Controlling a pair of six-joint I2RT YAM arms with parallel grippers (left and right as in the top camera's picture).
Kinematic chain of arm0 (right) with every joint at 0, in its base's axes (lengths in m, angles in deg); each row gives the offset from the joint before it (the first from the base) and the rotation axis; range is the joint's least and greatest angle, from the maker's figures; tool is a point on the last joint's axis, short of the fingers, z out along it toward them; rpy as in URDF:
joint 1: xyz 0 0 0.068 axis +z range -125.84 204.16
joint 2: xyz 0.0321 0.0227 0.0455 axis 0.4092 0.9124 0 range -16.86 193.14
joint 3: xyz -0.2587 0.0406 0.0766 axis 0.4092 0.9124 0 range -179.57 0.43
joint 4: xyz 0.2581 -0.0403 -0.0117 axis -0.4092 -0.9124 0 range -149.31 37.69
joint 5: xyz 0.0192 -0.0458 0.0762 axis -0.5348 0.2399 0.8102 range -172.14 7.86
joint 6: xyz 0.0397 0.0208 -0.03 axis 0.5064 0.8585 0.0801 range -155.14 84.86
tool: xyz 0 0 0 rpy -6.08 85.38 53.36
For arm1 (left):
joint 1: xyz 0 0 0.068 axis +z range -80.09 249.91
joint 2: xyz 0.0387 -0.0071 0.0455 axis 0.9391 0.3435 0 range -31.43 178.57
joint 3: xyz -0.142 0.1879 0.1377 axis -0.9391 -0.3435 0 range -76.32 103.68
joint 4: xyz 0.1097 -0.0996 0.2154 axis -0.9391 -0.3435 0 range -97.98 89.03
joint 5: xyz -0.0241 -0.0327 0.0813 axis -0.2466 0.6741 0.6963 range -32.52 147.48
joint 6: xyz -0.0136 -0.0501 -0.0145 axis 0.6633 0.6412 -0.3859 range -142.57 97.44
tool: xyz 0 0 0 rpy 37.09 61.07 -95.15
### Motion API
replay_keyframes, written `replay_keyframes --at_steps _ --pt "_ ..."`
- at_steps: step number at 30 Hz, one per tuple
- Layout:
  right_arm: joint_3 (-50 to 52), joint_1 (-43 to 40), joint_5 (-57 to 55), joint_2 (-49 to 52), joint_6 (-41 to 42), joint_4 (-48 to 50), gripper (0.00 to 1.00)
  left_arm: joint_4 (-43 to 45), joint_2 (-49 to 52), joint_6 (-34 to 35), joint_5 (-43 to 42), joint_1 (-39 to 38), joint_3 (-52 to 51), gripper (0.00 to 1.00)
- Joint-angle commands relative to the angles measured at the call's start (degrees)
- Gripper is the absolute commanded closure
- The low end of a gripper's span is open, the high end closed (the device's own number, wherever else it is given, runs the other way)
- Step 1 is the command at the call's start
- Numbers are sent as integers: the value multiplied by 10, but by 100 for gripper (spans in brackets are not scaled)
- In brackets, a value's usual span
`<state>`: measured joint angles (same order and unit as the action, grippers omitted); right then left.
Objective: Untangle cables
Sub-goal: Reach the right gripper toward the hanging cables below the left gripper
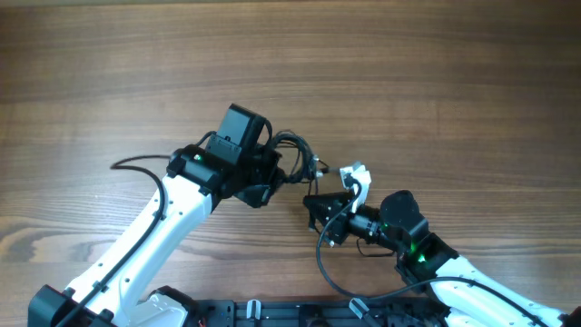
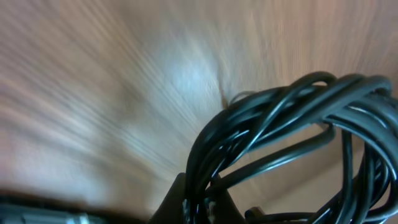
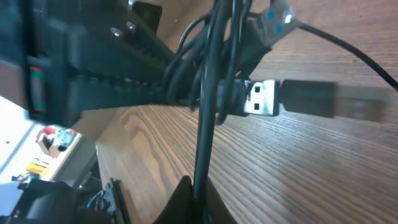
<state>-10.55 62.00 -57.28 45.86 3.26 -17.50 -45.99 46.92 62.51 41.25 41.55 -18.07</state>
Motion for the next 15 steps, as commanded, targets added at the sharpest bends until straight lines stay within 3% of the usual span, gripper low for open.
replay_keyframes --at_steps 1,6,12,13,15 --pt "-8 -3 43 -35 43 2 95 -3 -8 -189 149 0 10 96" --pt "-36 -23 104 -77 66 -70 95 12 -8 -379 159 0 10 96" --pt "-129 -27 102 -90 12 -257 95 59 -8 -475 157 -19 10 96" --pt "-170 -27 70 -88 -9 -318 95 75 -8 -497 157 -40 10 96" --pt "-199 -27 24 -88 -10 -353 95 86 -9 -518 157 -61 10 96"
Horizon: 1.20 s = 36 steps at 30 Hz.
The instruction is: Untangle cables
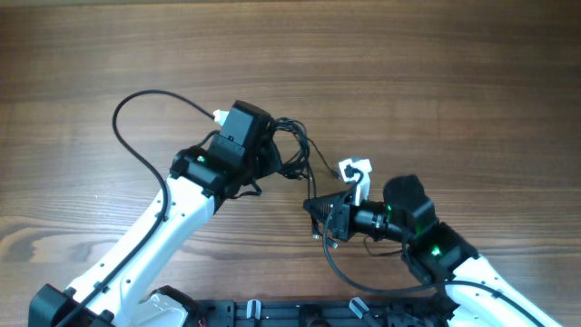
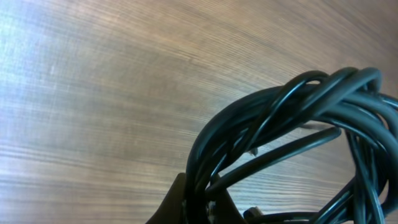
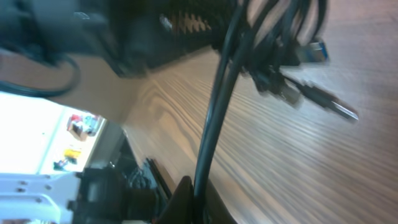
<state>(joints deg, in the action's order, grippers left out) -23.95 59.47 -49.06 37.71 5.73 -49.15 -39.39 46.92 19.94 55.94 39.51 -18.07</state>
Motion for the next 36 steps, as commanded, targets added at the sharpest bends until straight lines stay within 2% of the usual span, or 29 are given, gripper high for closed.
replay_keyframes --at_steps 1,7,12,18,19,22,24,26,27,32,36 --pt "-75 -2 -84 -7 -34 -43 95 24 -9 -97 11 -50 10 96" --pt "-82 -10 -148 -7 18 -24 96 37 -21 -102 10 -83 10 96" --pt "-82 -45 -192 -3 59 -24 96 32 -68 -108 10 -88 10 96" --pt "-82 -72 -189 -2 59 -24 95 8 -121 -158 10 -88 10 96" --pt "-82 -72 -189 -2 56 -24 93 4 -125 -161 10 -88 10 96" --pt "-82 -72 -189 -2 56 -33 72 -10 -131 -169 10 -87 10 96" --pt "-81 -72 -196 -2 54 -42 52 -14 -131 -169 16 -87 10 96" --pt "-81 -72 -198 -2 40 -50 8 -16 -131 -168 26 -87 10 96" --pt "-81 -72 -198 -2 31 -57 0 -15 -131 -168 32 -87 10 96" --pt "-79 -72 -197 8 28 -75 0 2 -131 -144 29 -87 10 96" --pt "-79 -72 -184 35 28 -63 3 24 -131 -144 -16 -87 10 96"
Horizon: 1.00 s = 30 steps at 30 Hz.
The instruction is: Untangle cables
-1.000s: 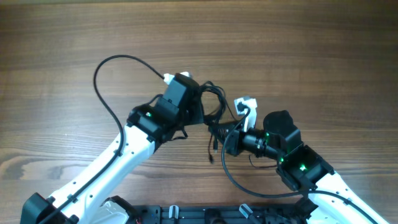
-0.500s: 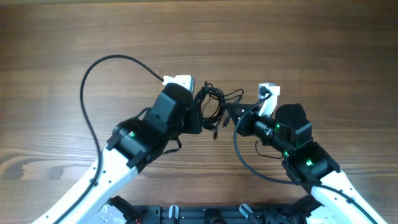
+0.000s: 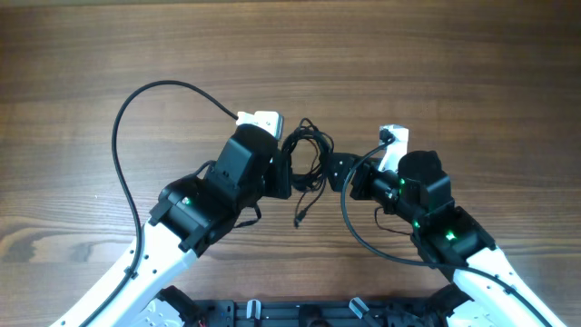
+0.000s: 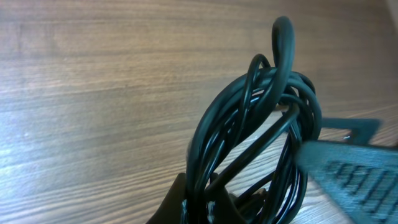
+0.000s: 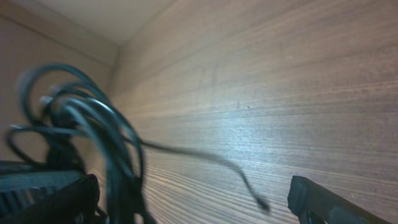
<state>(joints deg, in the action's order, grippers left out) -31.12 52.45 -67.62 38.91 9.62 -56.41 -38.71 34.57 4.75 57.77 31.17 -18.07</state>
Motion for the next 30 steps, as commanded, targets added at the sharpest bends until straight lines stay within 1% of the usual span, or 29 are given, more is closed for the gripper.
replay_keyframes --at_steps 1,2,3,5,7,9,11,12,13,14,15,16,17,18,21,24,26,29,30 --pt "-8 -2 14 31 -11 20 11 21 -8 8 -49 -3 10 96" --pt "-8 -2 41 42 -11 40 21 24 -8 9 -60 -3 10 96" --pt "-8 -2 66 52 -11 60 28 24 -8 15 -66 -3 10 96" --pt "-8 -2 107 72 -11 104 47 20 -8 35 -67 -3 10 96" --pt "-8 -2 129 91 -10 137 64 15 -8 36 -67 -3 10 96" --pt "-8 -2 130 106 -11 142 75 9 -8 36 -67 -2 10 96" --pt "-8 -2 132 118 -11 135 89 7 -8 36 -67 4 10 96" --pt "-8 -2 135 123 -12 130 93 7 -8 36 -66 9 10 96" --pt "-8 -2 137 126 -13 124 95 8 -8 36 -66 17 10 91" --pt "-8 -2 138 127 -14 117 96 7 -9 36 -66 26 10 79" --pt "-8 -2 141 127 -18 110 96 8 -10 36 -66 38 10 62" --pt "-8 -2 145 126 -27 107 96 8 -12 35 -66 47 10 39" --pt "-8 -2 159 126 -50 105 96 7 -14 35 -67 63 10 12" --pt "-8 -2 174 126 -75 104 96 5 -17 35 -67 76 10 0" --pt "-8 -2 195 126 -113 81 96 2 -29 14 -75 108 10 0" --pt "-13 -2 195 127 -150 38 96 2 -45 -62 -122 128 10 0" --pt "-26 -2 195 127 -184 -3 96 -4 -52 -93 -134 130 10 1" --pt "-66 -2 194 127 -245 -79 96 -24 -53 -108 -134 130 10 12" --pt "-96 -2 178 127 -263 -128 96 -38 -50 -121 -137 130 10 18"
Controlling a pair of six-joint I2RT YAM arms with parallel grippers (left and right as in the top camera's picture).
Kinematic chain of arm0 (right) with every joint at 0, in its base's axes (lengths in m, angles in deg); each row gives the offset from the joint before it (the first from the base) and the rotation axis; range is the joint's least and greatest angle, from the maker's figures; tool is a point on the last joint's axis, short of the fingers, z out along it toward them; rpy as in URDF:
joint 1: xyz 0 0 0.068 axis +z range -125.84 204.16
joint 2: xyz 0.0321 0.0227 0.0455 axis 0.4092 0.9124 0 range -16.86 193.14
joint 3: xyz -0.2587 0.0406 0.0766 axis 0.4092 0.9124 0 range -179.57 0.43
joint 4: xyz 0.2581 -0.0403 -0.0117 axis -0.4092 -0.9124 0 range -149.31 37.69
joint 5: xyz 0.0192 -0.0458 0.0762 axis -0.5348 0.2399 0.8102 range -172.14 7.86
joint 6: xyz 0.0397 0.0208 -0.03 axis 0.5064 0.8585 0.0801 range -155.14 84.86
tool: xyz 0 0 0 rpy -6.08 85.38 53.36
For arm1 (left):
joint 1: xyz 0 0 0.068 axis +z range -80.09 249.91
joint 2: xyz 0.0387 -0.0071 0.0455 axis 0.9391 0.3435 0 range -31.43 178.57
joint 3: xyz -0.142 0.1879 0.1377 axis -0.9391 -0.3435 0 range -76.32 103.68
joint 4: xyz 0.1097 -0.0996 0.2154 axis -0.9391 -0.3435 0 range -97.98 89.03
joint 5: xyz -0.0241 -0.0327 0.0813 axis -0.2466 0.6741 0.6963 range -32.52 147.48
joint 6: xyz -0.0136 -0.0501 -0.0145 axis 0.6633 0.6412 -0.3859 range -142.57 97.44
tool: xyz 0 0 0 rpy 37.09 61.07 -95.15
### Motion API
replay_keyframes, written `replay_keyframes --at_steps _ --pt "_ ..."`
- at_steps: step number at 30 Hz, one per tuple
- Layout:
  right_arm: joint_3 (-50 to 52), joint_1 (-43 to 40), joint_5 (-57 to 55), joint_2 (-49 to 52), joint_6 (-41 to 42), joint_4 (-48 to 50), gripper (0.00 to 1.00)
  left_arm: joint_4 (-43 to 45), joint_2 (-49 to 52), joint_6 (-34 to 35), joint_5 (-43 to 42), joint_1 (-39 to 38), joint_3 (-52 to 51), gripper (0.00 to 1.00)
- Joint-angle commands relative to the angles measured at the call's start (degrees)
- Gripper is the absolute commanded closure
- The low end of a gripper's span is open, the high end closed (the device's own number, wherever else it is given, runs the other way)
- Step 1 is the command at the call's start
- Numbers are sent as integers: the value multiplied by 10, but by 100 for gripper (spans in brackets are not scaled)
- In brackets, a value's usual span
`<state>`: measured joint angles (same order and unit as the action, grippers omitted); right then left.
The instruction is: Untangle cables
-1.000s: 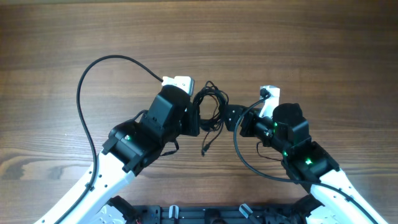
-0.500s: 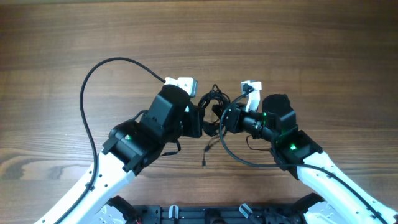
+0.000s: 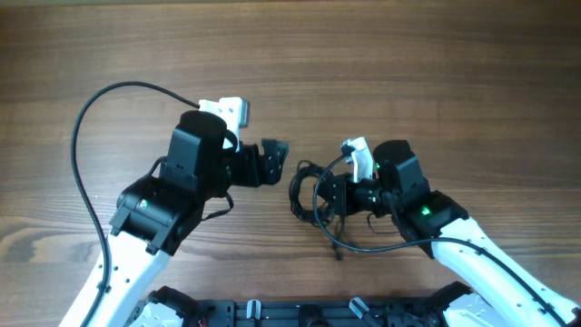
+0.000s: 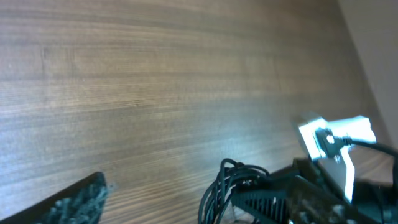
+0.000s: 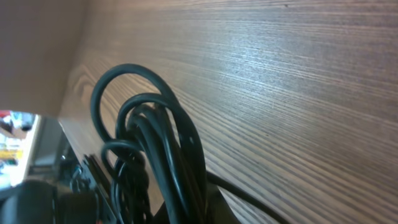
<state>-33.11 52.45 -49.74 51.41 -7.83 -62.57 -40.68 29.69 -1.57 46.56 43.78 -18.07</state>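
A tangled bundle of black cables (image 3: 307,193) is at the middle of the wooden table (image 3: 436,73). My right gripper (image 3: 330,196) is shut on its right side; in the right wrist view the loops (image 5: 155,137) rise straight out of the closed jaws (image 5: 186,214). One loose end (image 3: 337,250) trails toward the front edge. My left gripper (image 3: 275,160) stands open just left of and behind the bundle, apart from it. From the left wrist view the bundle (image 4: 227,183) lies beyond the open left gripper (image 4: 180,202).
Each arm carries its own black lead: a wide loop (image 3: 86,136) off the left wrist and a smaller loop (image 3: 381,247) under the right wrist. A white connector (image 3: 355,153) sits on the right wrist. A black rail (image 3: 300,313) runs along the front edge.
My left gripper, which was shut on the bundle, is now open and further left. My right gripper, then open beside the bundle, is now shut on it, nearer the front.
First my left gripper held the bundle and my right held a strand out of it, close together. Then the two stood further apart, same holds. Later the right was open while the left kept the bundle. Now the right holds it and the left is open.
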Motion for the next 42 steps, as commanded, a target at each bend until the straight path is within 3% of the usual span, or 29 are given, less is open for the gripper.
replay_keyframes --at_steps 1,7,13,15,18,23,26,35,42 --pt "-94 -2 -12 3 -94 -92 96 -27 0 -69 -31 4 10 21" --pt "-169 -2 5 22 -93 -148 96 -66 7 -150 -132 4 10 28" --pt "-176 -2 21 56 -87 -156 96 -69 8 -136 -137 -8 10 19" --pt "-176 -2 21 66 -71 -156 96 -62 9 -126 -135 -16 10 23" --pt "-176 -2 26 77 -62 -154 96 -48 12 -94 -101 -28 10 30" --pt "-176 -2 47 79 -63 -151 96 -41 39 -22 31 -51 10 31" --pt "-175 -2 57 79 -63 -151 96 -27 73 -21 33 -63 10 34" --pt "-175 -2 61 79 -64 -156 96 33 135 12 33 -67 10 60" --pt "-175 -2 77 79 -68 -155 96 40 136 22 66 -67 10 63"
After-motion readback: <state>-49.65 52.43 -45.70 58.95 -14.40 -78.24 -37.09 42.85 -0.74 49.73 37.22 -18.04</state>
